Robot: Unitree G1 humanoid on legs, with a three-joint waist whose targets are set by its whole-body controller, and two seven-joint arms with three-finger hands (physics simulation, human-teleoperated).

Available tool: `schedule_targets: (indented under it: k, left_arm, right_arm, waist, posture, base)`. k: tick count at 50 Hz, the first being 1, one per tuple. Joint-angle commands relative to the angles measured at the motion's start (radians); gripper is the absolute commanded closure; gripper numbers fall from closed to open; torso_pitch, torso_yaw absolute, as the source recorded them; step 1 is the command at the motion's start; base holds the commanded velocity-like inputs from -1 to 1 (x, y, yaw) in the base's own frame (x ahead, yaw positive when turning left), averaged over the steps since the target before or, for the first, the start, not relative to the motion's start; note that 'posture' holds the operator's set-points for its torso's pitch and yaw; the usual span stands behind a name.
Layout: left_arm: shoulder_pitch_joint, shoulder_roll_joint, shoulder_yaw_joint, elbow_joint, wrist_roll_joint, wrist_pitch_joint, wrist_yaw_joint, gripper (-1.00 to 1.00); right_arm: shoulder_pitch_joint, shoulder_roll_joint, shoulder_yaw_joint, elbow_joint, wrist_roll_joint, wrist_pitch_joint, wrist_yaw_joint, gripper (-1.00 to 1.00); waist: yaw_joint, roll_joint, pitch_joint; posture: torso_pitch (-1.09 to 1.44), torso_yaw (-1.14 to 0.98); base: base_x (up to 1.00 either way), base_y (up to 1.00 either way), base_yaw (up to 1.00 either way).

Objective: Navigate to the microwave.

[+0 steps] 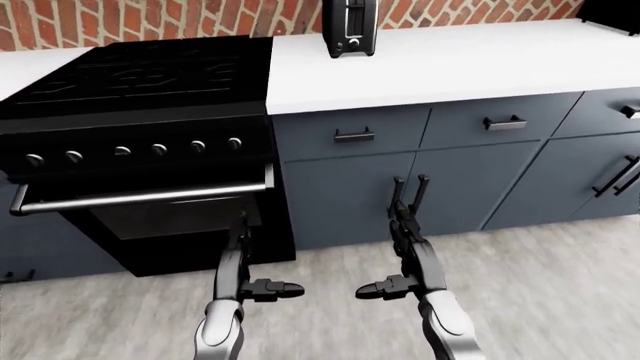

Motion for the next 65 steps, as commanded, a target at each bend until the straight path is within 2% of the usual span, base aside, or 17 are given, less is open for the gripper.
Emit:
schedule_targets:
  k: [1,8,11,21,23,25,26,27,31,36,39,49,51,53,54,56,65]
  left_arm:
    - [-0.02,-0.005,-0.016,-0.045,-0.002,-0.031,-0.005,-1.0]
    - [-0.021,-0.006,-0.017,-0.043,-0.001,-0.033,-0.004,-1.0]
    - [-0.024,-0.006,-0.017,-0.035,-0.001,-0.036,-0.004,-1.0]
    - [-0.024,-0.006,-0.017,-0.033,0.0,-0.037,-0.004,-1.0]
    - [-0.022,-0.006,-0.017,-0.04,0.0,-0.033,-0.005,-1.0]
    - [-0.022,-0.006,-0.017,-0.039,0.0,-0.034,-0.005,-1.0]
    - [-0.023,-0.006,-0.016,-0.037,-0.001,-0.034,-0.005,-1.0]
    - [-0.02,-0.007,-0.018,-0.045,-0.001,-0.029,-0.004,-1.0]
    - [-0.027,-0.005,-0.015,-0.026,-0.001,-0.042,-0.004,-1.0]
    - [-0.028,-0.005,-0.014,-0.025,-0.002,-0.041,-0.006,-1.0]
    - [-0.022,-0.005,-0.015,-0.039,-0.001,-0.033,-0.005,-1.0]
    - [-0.019,-0.006,-0.017,-0.051,0.0,-0.022,-0.003,-1.0]
    - [-0.024,-0.005,-0.014,-0.036,-0.002,-0.032,-0.005,-1.0]
    - [-0.023,-0.006,-0.015,-0.039,-0.002,-0.03,-0.005,-1.0]
    - [-0.023,-0.006,-0.016,-0.042,-0.002,-0.027,-0.005,-1.0]
    - [-0.023,-0.006,-0.016,-0.039,-0.002,-0.031,-0.005,-1.0]
    - [-0.021,-0.006,-0.018,-0.044,-0.001,-0.027,-0.006,-1.0]
  right_arm:
    - [-0.017,-0.009,-0.02,-0.051,0.001,-0.034,-0.005,-1.0]
    - [-0.016,-0.01,-0.02,-0.049,0.002,-0.036,-0.004,-1.0]
    - [-0.017,-0.009,-0.02,-0.05,0.002,-0.035,-0.003,-1.0]
    - [-0.016,-0.009,-0.019,-0.053,0.001,-0.032,-0.003,-1.0]
    - [-0.016,-0.009,-0.019,-0.051,0.002,-0.034,-0.002,-1.0]
    - [-0.016,-0.009,-0.02,-0.052,0.002,-0.033,-0.002,-1.0]
    - [-0.014,-0.009,-0.018,-0.058,0.001,-0.029,-0.003,-1.0]
    - [-0.016,-0.009,-0.02,-0.051,0.001,-0.033,-0.003,-1.0]
    - [-0.016,-0.009,-0.019,-0.052,0.001,-0.033,-0.001,-1.0]
    - [-0.019,-0.009,-0.02,-0.04,0.0,-0.039,-0.003,-1.0]
    - [-0.015,-0.008,-0.018,-0.05,0.0,-0.033,-0.004,-1.0]
    - [-0.015,-0.008,-0.018,-0.058,0.001,-0.024,-0.005,-1.0]
    - [-0.014,-0.008,-0.017,-0.061,0.0,-0.023,-0.005,-1.0]
    - [-0.018,-0.009,-0.019,-0.047,0.001,-0.032,-0.004,-1.0]
    - [-0.019,-0.009,-0.019,-0.048,0.001,-0.031,-0.004,-1.0]
    - [-0.016,-0.009,-0.019,-0.053,0.001,-0.029,-0.003,-1.0]
    - [-0.014,-0.009,-0.017,-0.06,0.0,-0.024,-0.003,-1.0]
  waist:
    - [-0.004,-0.006,-0.015]
    - [-0.01,-0.076,-0.005]
    - [-0.014,-0.136,-0.013]
    - [-0.02,-0.061,-0.006]
    - [-0.022,-0.018,-0.008]
    - [-0.013,0.065,-0.031]
    - [-0.007,-0.005,-0.011]
    - [-0.01,0.013,-0.011]
    - [-0.005,-0.023,-0.016]
    - [-0.009,-0.075,-0.007]
    - [-0.011,-0.133,-0.013]
    - [-0.019,-0.064,-0.006]
    - [-0.022,-0.023,-0.006]
    - [-0.015,0.057,-0.029]
    - [-0.008,0.004,-0.017]
    - [-0.005,0.004,-0.013]
    - [-0.009,-0.088,-0.005]
  posture:
    - [0.0,0.0]
    - [0.0,0.0]
    - [0.0,0.0]
    - [0.0,0.0]
    - [0.0,0.0]
    - [0.0,0.0]
    - [0.0,0.0]
    - [0.0,0.0]
    - [0.0,0.0]
    - [0.0,0.0]
    - [0.0,0.0]
    - [0.0,0.0]
    - [0.0,0.0]
    - [0.0,0.0]
    - [0.0,0.0]
    - [0.0,0.0]
    - [0.0,0.0]
  base:
    - [0.0,0.25,0.0]
    - [0.0,0.25,0.0]
    - [0.0,0.26,0.0]
    - [0.0,0.26,0.0]
    - [0.0,0.25,0.0]
    - [0.0,0.26,0.0]
    - [0.0,0.25,0.0]
    - [0.0,0.26,0.0]
    - [0.0,0.25,0.0]
    - [0.0,0.25,0.0]
    - [0.0,0.26,0.0]
    - [0.0,0.26,0.0]
    - [0.0,0.25,0.0]
    - [0.0,0.25,0.0]
    - [0.0,0.25,0.0]
    - [0.0,0.25,0.0]
    - [0.0,0.25,0.0]
